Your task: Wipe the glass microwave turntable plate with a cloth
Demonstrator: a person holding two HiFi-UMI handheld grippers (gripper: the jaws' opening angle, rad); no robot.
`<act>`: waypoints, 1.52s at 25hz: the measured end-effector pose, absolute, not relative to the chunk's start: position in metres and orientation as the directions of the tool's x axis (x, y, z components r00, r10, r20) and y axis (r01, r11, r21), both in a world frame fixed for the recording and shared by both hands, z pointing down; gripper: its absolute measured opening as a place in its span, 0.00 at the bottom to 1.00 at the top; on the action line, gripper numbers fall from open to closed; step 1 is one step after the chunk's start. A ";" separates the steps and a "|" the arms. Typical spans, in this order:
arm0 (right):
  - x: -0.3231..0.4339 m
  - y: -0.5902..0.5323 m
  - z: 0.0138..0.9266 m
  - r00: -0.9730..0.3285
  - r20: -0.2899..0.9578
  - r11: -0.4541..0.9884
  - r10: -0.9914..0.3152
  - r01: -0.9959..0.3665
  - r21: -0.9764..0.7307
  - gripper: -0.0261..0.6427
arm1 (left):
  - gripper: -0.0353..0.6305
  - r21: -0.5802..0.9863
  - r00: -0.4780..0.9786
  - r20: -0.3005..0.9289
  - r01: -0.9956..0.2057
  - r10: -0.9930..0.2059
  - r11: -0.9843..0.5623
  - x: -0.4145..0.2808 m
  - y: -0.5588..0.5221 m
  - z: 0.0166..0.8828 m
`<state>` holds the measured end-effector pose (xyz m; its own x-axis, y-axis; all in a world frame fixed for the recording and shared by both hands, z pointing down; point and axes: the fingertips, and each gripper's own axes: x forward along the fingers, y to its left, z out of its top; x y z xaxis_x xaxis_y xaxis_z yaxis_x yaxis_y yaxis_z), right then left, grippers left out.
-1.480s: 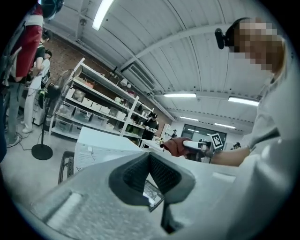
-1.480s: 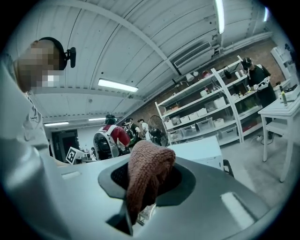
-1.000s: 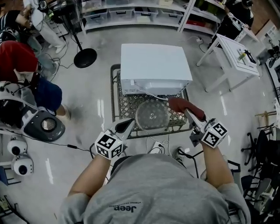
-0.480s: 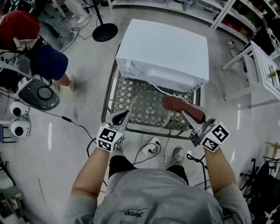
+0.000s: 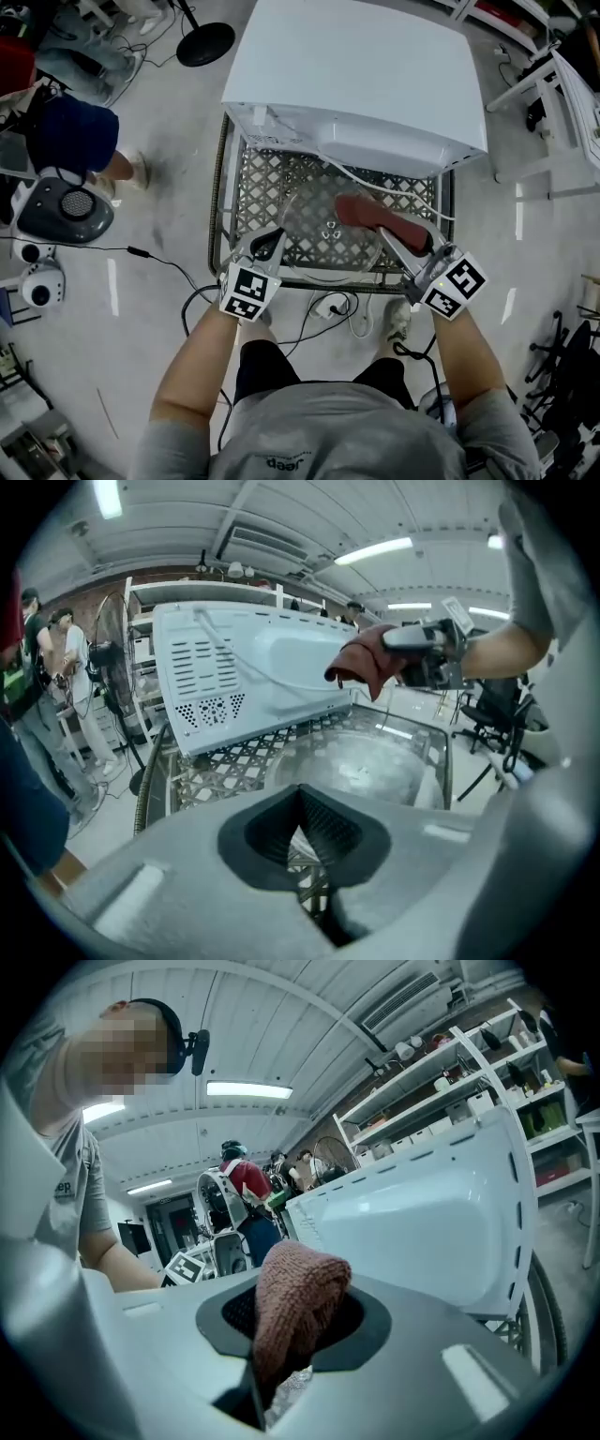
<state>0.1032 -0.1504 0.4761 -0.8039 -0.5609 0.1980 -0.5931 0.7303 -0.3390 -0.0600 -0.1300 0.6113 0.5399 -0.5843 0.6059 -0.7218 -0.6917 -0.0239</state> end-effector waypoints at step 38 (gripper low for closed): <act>-0.026 -0.214 0.642 -0.566 0.635 0.832 -0.527 -0.496 0.249 0.19 | 0.05 -0.046 0.505 0.663 -0.709 -0.552 -0.703 -0.065 -0.130 0.663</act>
